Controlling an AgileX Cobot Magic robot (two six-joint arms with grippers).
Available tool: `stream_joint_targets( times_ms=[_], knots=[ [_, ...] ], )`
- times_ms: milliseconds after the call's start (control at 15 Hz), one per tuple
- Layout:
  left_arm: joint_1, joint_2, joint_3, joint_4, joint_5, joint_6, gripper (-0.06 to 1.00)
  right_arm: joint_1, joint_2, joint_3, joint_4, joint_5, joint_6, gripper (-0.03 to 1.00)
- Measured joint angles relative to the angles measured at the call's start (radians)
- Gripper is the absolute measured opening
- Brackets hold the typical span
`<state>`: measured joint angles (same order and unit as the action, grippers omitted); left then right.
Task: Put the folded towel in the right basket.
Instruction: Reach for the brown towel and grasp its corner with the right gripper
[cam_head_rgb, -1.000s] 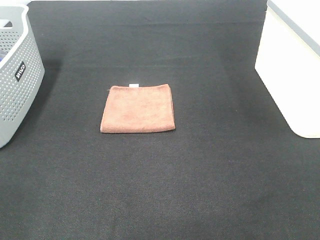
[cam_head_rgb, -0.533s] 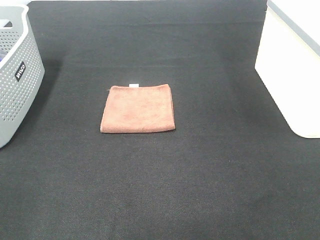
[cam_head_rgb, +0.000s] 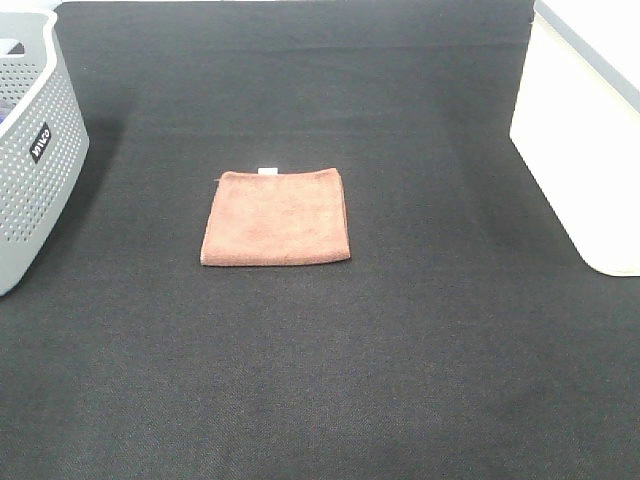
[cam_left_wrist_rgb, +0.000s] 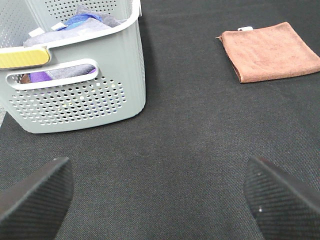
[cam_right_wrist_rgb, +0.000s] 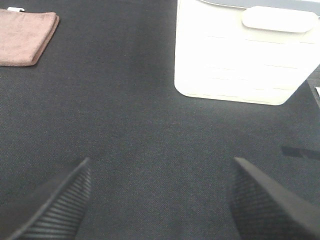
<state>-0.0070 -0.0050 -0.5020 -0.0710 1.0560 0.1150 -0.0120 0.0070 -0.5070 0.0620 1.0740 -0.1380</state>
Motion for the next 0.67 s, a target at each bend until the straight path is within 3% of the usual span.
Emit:
stream_joint_targets(
  times_ms=[667],
  knots=[
    [0.000,0.000,0.000,0.000,0.000,0.000,0.88,0.000,0.000,0.000,0.000,0.000,0.000,0.71]
  ],
)
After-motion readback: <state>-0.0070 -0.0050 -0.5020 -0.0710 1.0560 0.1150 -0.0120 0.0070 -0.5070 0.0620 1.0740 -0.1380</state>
